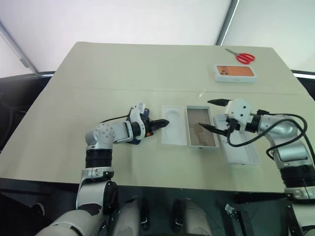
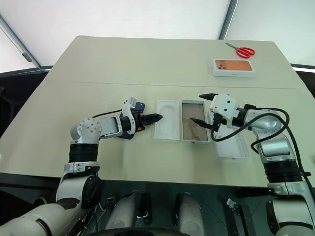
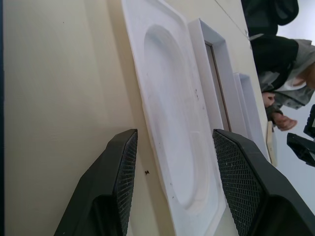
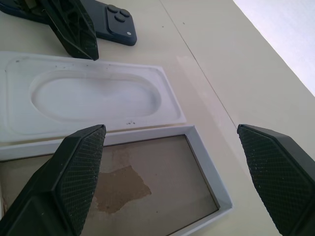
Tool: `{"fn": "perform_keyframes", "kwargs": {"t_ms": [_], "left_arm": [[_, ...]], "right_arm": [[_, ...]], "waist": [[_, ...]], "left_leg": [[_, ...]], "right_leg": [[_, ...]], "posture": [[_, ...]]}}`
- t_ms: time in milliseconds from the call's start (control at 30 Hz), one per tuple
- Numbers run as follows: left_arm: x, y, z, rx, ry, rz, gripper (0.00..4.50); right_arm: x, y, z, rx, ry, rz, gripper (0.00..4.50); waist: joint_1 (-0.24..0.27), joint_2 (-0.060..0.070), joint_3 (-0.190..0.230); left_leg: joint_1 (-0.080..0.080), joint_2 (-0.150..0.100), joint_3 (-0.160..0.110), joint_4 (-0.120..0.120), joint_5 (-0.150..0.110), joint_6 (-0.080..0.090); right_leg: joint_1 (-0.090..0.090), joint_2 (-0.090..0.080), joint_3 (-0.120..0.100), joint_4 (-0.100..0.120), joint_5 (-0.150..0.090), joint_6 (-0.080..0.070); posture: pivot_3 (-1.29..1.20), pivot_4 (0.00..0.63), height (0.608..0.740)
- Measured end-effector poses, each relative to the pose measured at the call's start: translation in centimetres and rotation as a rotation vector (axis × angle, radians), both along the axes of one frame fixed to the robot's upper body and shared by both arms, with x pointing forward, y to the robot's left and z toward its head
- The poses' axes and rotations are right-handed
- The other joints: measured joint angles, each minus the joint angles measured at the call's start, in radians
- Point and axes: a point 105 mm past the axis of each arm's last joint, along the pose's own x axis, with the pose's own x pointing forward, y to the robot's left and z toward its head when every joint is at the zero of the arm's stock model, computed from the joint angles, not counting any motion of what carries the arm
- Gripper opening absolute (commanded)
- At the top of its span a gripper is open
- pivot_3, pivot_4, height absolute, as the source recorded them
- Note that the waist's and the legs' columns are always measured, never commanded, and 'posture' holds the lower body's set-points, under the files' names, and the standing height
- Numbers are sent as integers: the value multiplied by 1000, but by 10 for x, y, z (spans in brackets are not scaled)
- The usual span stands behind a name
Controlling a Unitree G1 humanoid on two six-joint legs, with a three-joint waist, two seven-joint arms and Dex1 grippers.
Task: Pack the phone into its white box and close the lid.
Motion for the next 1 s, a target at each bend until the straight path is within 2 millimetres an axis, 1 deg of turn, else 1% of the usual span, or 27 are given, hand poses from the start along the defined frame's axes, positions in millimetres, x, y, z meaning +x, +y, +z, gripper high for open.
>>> {"fn": "perform_keyframes", "kwargs": {"t_ms": [33,67,133,167,433,600,700,767,833,933,1000], "left_arm": [[1,0,-1,-2,8,8,1656],[1,1,-4,-9,23,16,1146],[2,-2,3,-41,10,11,211],[3,-3,6,-51,2,11,94],[4,-3,6,-55,11,9,94],[4,0,6,-42,20,7,94],[6,9,8,-61,39,39,94],[8,20,9,-72,53,80,94],[12,32,11,-89,65,138,94],[16,48,16,-113,73,197,94],[15,51,20,-123,69,209,0]], "right_arm": [[0,0,0,0,0,0,4500],[0,0,0,0,0,1,4500],[0,0,0,1,0,1,4500],[0,1,0,1,-1,1,4500],[0,2,0,9,-2,1,4500],[0,2,-1,10,3,-2,4500],[-6,4,-7,28,63,22,4500],[-15,6,-15,54,162,51,4500],[-26,5,-22,42,242,84,4500],[-40,6,-33,-16,307,140,4500],[-46,7,-44,-61,349,168,3949]], "waist": [[0,0,0],[0,0,0],[0,0,0],[0,0,0],[-1,0,0],[-3,0,0],[-4,0,0],[-4,0,0],[-4,0,0],[-1,-1,0],[1,-1,1]], "left_leg": [[0,0,0,0,0,0],[0,0,0,0,0,0],[0,0,0,0,0,0],[1,0,0,0,0,0],[1,0,0,0,0,0],[1,0,0,0,0,0],[1,1,0,0,0,0],[1,1,0,0,0,0],[1,1,0,0,0,0],[1,1,-1,0,0,0],[1,0,-1,0,0,0]], "right_leg": [[0,0,0,0,0,0],[0,0,0,0,0,0],[0,0,0,0,0,0],[1,0,0,0,0,0],[1,0,0,0,0,0],[1,0,0,0,0,0],[1,0,0,0,0,0],[1,0,0,0,0,0],[1,0,0,0,0,0],[1,-1,0,0,0,0],[1,-1,0,0,0,0]], "posture": [[0,150,738],[0,150,738],[0,150,738],[0,150,738],[0,150,738],[0,150,738],[0,150,738],[0,150,738],[0,150,738],[0,150,738],[0,150,738]]}}
